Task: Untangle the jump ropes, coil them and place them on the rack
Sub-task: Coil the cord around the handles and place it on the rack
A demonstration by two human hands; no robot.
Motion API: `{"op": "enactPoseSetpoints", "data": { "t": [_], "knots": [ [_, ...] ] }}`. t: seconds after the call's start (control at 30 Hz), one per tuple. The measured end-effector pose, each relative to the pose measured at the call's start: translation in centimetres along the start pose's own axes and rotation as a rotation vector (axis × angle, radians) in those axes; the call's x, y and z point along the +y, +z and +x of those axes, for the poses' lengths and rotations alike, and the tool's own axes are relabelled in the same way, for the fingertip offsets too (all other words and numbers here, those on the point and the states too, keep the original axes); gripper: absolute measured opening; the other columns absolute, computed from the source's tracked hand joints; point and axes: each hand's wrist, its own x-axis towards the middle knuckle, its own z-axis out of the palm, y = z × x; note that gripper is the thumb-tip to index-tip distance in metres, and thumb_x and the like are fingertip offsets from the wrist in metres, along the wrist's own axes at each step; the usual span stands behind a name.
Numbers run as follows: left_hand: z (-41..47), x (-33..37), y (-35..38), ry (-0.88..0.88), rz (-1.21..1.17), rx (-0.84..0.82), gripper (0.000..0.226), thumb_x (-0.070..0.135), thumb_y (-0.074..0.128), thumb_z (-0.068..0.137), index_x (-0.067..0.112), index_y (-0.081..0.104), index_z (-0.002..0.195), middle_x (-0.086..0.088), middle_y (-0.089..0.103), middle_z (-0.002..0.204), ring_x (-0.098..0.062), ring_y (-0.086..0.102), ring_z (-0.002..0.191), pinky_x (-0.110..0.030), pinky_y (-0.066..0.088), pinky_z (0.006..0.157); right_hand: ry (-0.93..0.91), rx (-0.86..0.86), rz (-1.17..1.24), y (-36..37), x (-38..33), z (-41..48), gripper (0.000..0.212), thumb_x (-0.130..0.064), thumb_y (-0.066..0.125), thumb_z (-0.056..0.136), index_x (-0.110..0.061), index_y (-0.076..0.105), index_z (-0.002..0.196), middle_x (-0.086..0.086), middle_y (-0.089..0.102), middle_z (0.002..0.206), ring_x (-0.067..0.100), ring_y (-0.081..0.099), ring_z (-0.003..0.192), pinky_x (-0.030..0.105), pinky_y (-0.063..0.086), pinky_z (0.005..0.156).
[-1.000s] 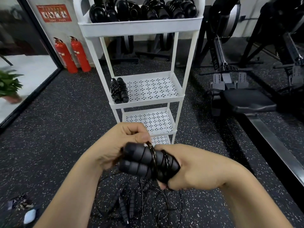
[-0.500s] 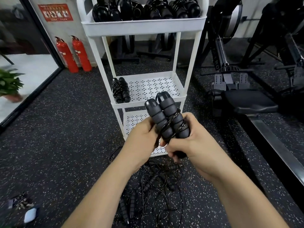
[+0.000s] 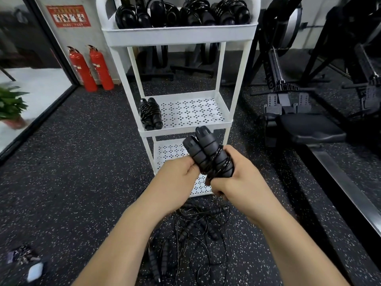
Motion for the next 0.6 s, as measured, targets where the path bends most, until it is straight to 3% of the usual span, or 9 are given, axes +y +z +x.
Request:
{"op": "enactPoseSetpoints", "data": {
  "t": [0.1, 0.2, 0.3, 0.4, 0.5, 0.6],
  "knots": [
    [0.1, 0.0, -0.4, 0.022, 0.073, -0.016, 0.035, 0.025, 0.051, 0.108, 0.022, 0.057, 0.073, 0.009, 0.054, 0.050, -0.014, 0.048, 0.051, -0.046, 0.047, 0.054, -0.005, 0.023, -0.047, 0.3, 0.2, 0.0, 0.040, -0.009, 0.065, 0.063, -0.026, 0.059, 0.098, 0.014, 0.066, 0.080, 0.020, 0.050, 0.064, 0.041, 0.042, 0.061],
    [-0.3, 0.1, -0.7, 0.044, 0.123, -0.060, 0.031, 0.034, 0.053, 0.109, 0.027, 0.068, 0.083, 0.015, 0.052, 0.050, -0.010, 0.042, 0.048, -0.035, 0.038, 0.051, -0.020, 0.092, -0.188, 0.2, 0.6, 0.2, 0.038, -0.004, 0.067, 0.074, -0.029, 0.055, 0.100, 0.000, 0.068, 0.075, 0.020, 0.057, 0.066, 0.040, 0.048, 0.063],
    [-0.7, -0.1, -0.8, 0.058, 0.188, -0.088, 0.031, 0.042, 0.053, 0.109, 0.033, 0.072, 0.086, 0.016, 0.049, 0.049, -0.009, 0.039, 0.047, -0.029, 0.032, 0.049, -0.022, 0.067, -0.384, -0.3, 0.6, 0.3, 0.044, -0.007, 0.067, 0.081, -0.034, 0.047, 0.108, -0.002, 0.069, 0.079, 0.021, 0.064, 0.069, 0.040, 0.052, 0.063],
    [-0.4, -0.5, -0.8, 0.048, 0.212, -0.068, 0.031, 0.035, 0.054, 0.109, 0.032, 0.069, 0.082, 0.021, 0.056, 0.053, -0.006, 0.042, 0.046, -0.027, 0.032, 0.047, -0.018, -0.085, -0.463, -0.1, 0.3, -0.3, 0.060, -0.029, 0.084, 0.081, -0.042, 0.039, 0.118, -0.004, 0.070, 0.090, 0.015, 0.066, 0.074, 0.035, 0.051, 0.062],
    [-0.3, -0.8, -1.0, 0.025, 0.160, -0.051, 0.037, 0.030, 0.055, 0.109, 0.032, 0.061, 0.072, 0.020, 0.057, 0.056, -0.004, 0.042, 0.048, -0.028, 0.034, 0.052, -0.079, -0.063, -0.416, 0.4, 0.3, -0.5, 0.061, -0.063, 0.085, 0.082, -0.044, 0.041, 0.121, -0.012, 0.069, 0.095, 0.006, 0.065, 0.082, 0.024, 0.050, 0.066],
    [-0.4, -0.5, -1.5, 0.038, 0.135, -0.051, 0.035, 0.036, 0.055, 0.109, 0.031, 0.064, 0.075, 0.015, 0.050, 0.054, -0.008, 0.041, 0.051, -0.034, 0.035, 0.055, -0.131, 0.038, -0.353, 0.3, 0.6, -0.1, 0.040, -0.054, 0.080, 0.091, -0.039, 0.049, 0.113, -0.008, 0.068, 0.079, 0.007, 0.061, 0.070, 0.018, 0.043, 0.057]
  ]
}}
